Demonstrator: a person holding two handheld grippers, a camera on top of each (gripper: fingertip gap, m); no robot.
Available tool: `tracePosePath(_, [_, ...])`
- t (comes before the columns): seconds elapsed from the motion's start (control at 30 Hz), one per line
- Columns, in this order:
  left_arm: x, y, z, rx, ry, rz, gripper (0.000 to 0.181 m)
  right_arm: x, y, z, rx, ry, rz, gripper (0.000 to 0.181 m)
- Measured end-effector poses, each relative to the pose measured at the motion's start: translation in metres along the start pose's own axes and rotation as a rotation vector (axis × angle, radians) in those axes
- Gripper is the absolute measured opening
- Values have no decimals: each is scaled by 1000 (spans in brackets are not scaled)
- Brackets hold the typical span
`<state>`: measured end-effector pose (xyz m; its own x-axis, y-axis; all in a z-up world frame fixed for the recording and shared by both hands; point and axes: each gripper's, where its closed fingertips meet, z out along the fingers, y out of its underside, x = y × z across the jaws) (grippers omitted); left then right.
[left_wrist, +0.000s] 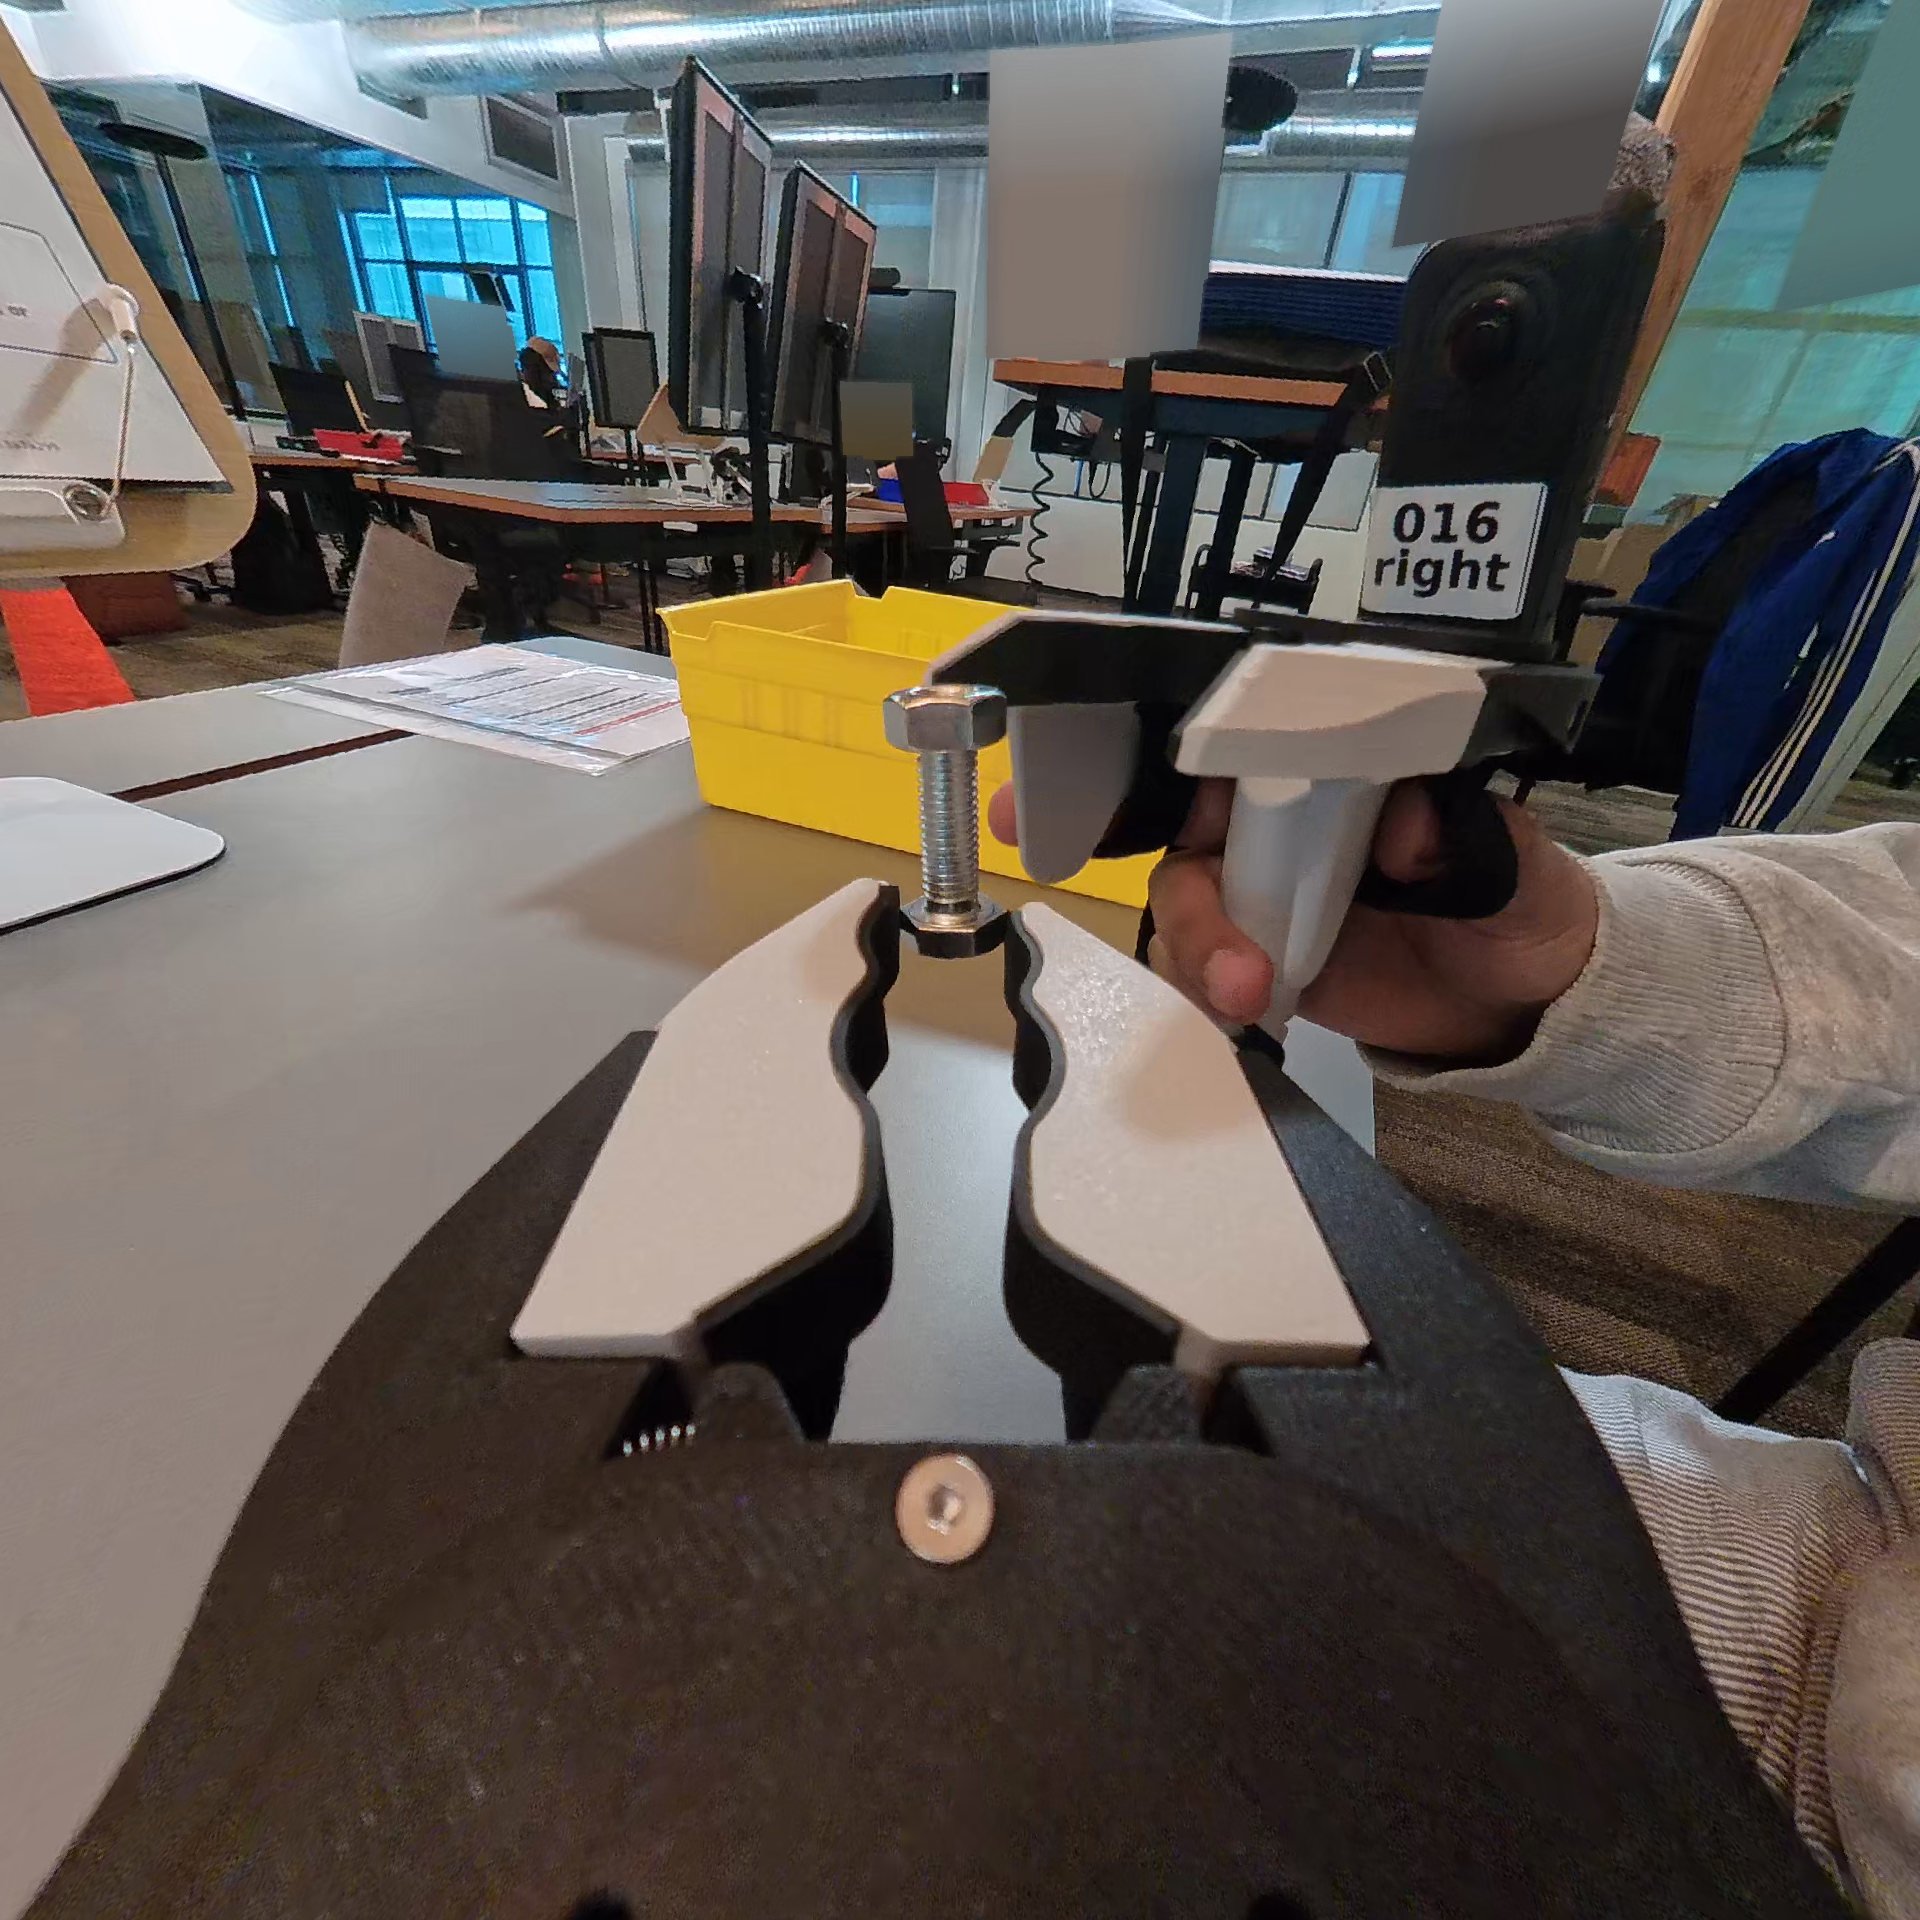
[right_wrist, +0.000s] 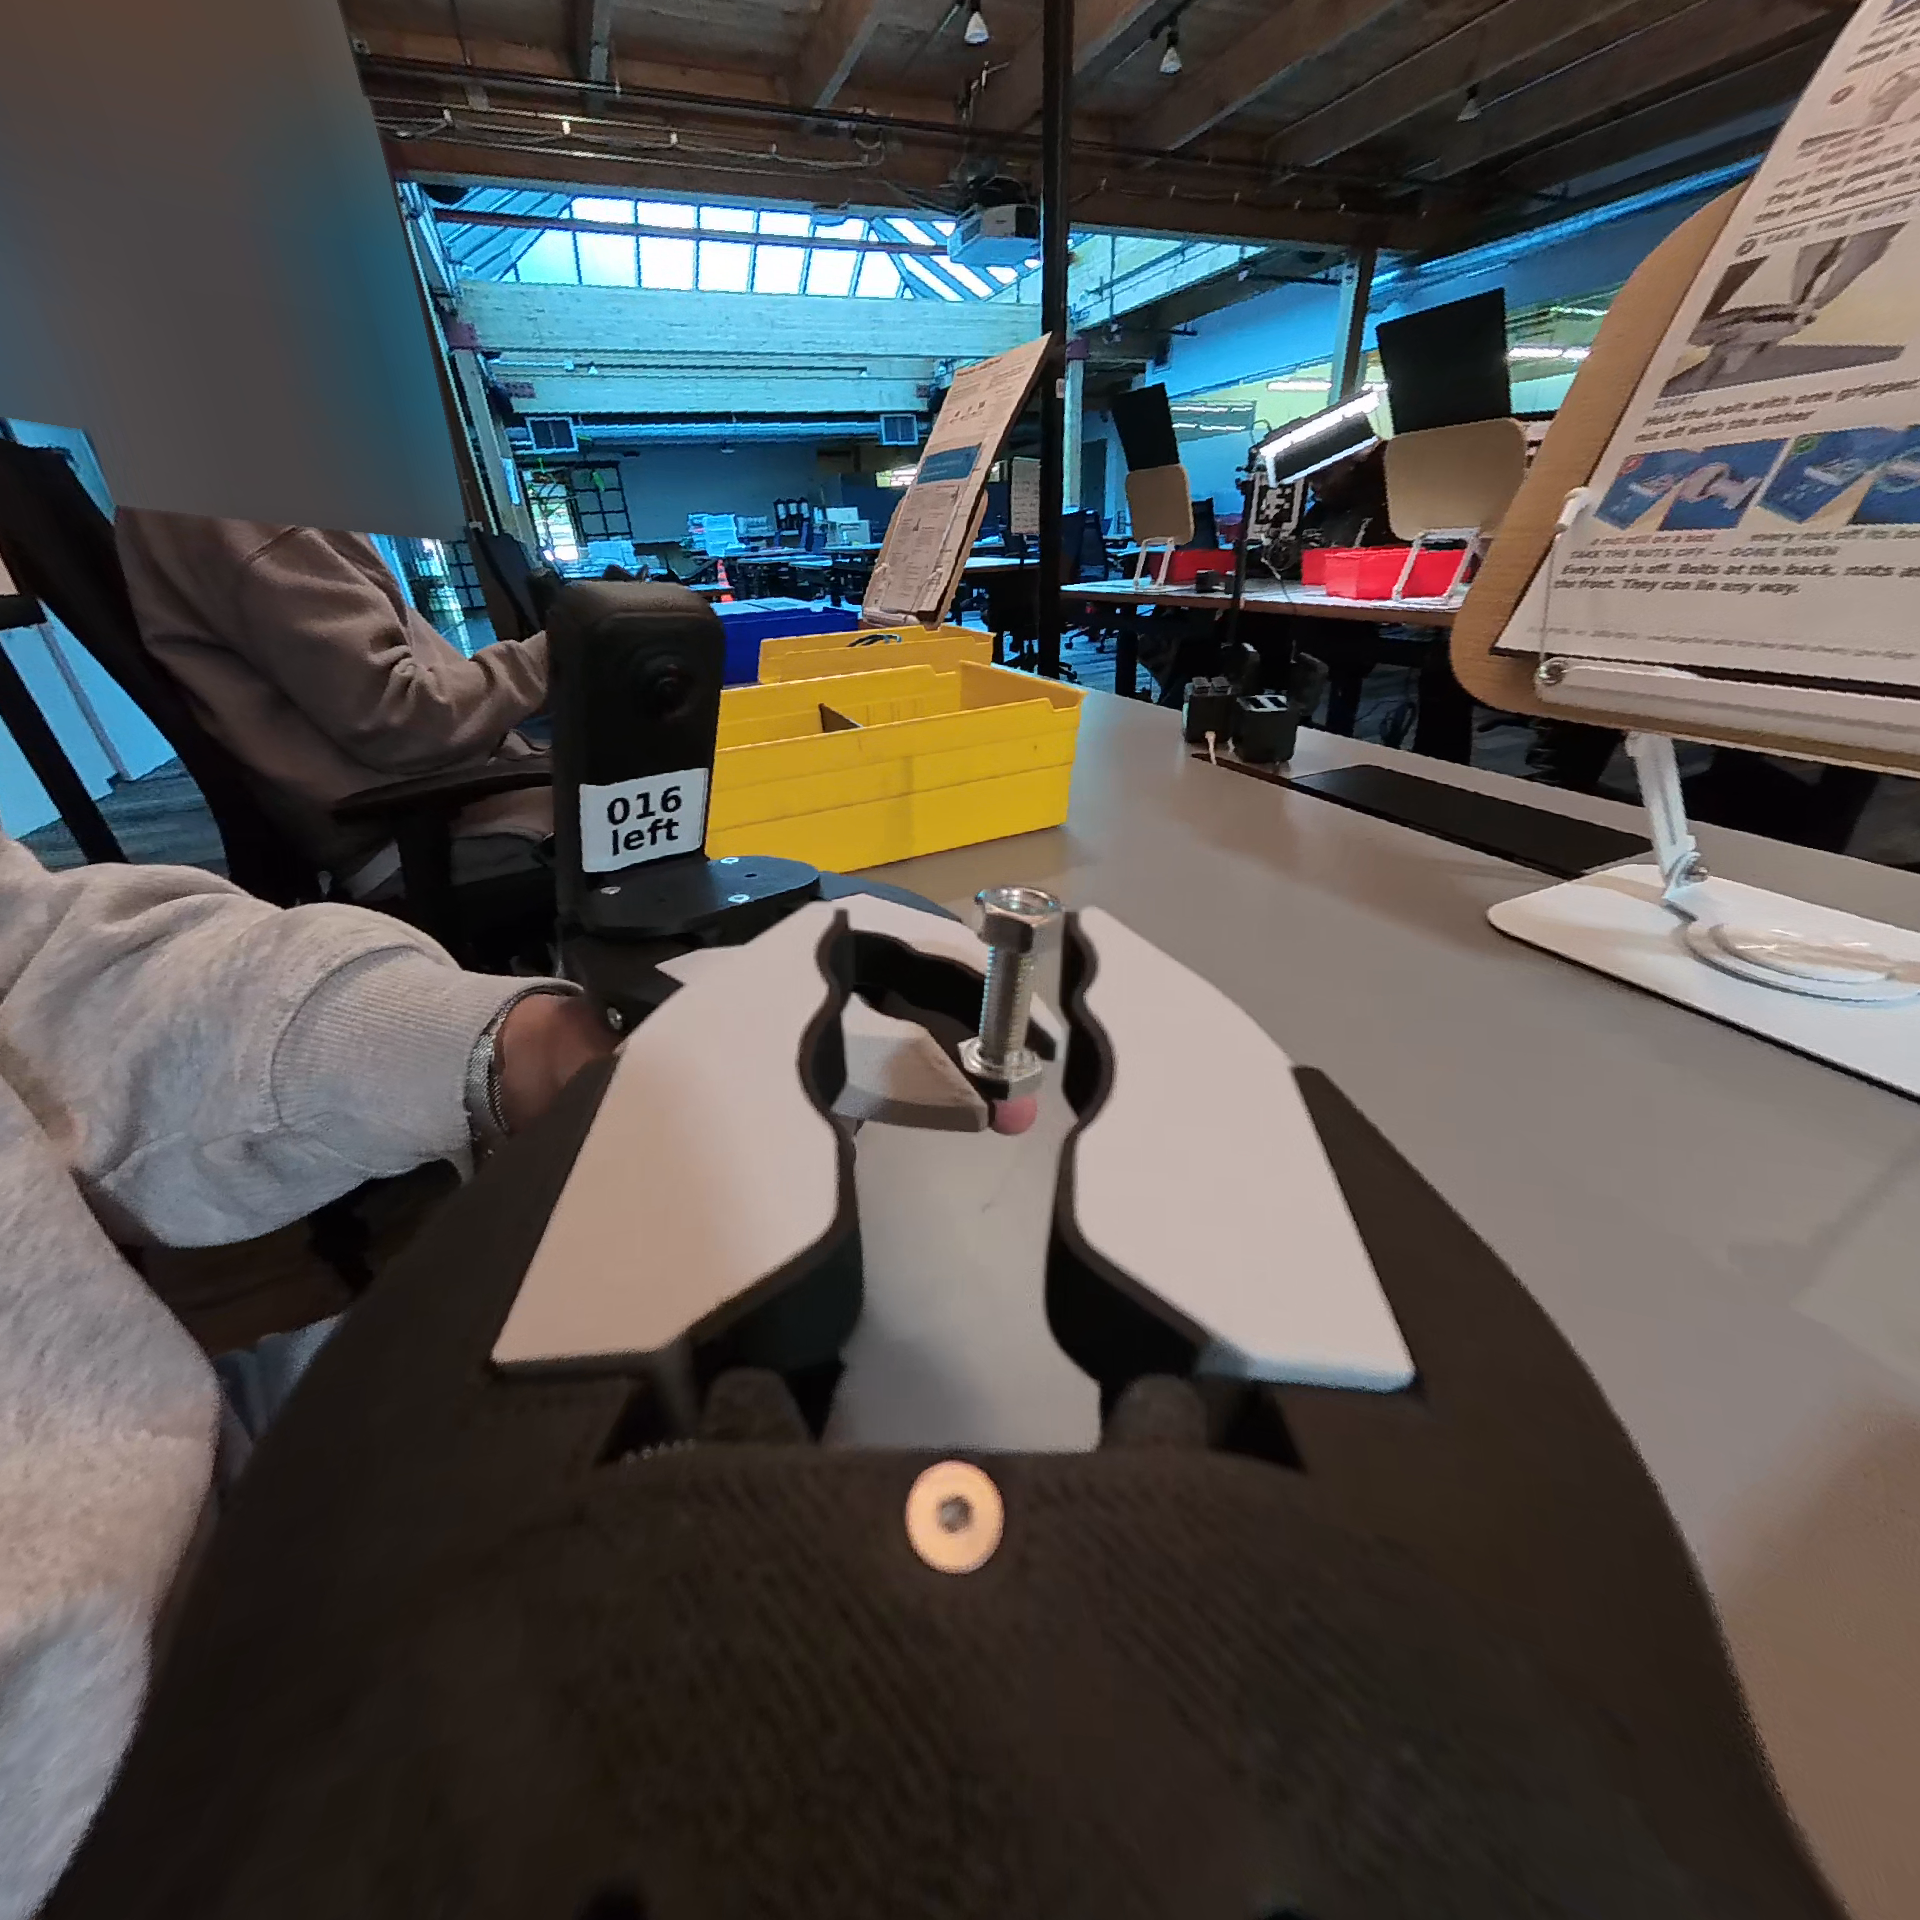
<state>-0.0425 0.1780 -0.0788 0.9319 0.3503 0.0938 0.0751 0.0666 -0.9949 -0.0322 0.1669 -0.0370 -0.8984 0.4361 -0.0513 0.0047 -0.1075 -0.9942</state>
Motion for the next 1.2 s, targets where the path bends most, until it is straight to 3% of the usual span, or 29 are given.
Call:
tracePosePath(0.17, [-1,0,0,1,-4,-3,21,-2,5,3,-12,-15,2,47])
tracePosePath(0.33, [-1,0,0,0,-4,0,21,-10,6,2,-32,-64,8,26])
tracePosePath(0.43, [0,0,0,-1,-3,2,21,-6,4,0,-19,-41,8,25])
tracePosePath(0.67, [0,0,0,0,-2,-1,21,2,1,1,17,7,10,52])
tracePosePath(0.73, [-1,0,0,2,-2,-6,21,-3,2,2,5,-22,18,47])
tracePosePath(0.87, [-1,-1,0,4,-2,-11,21,-11,6,1,-35,-64,18,20])
tracePosePath(0.93, [-1,0,0,2,-1,-8,21,-10,4,0,-25,-52,8,20])
tracePosePath(1.2, [-1,-1,0,4,-1,-8,21,3,-1,0,26,21,-2,52])
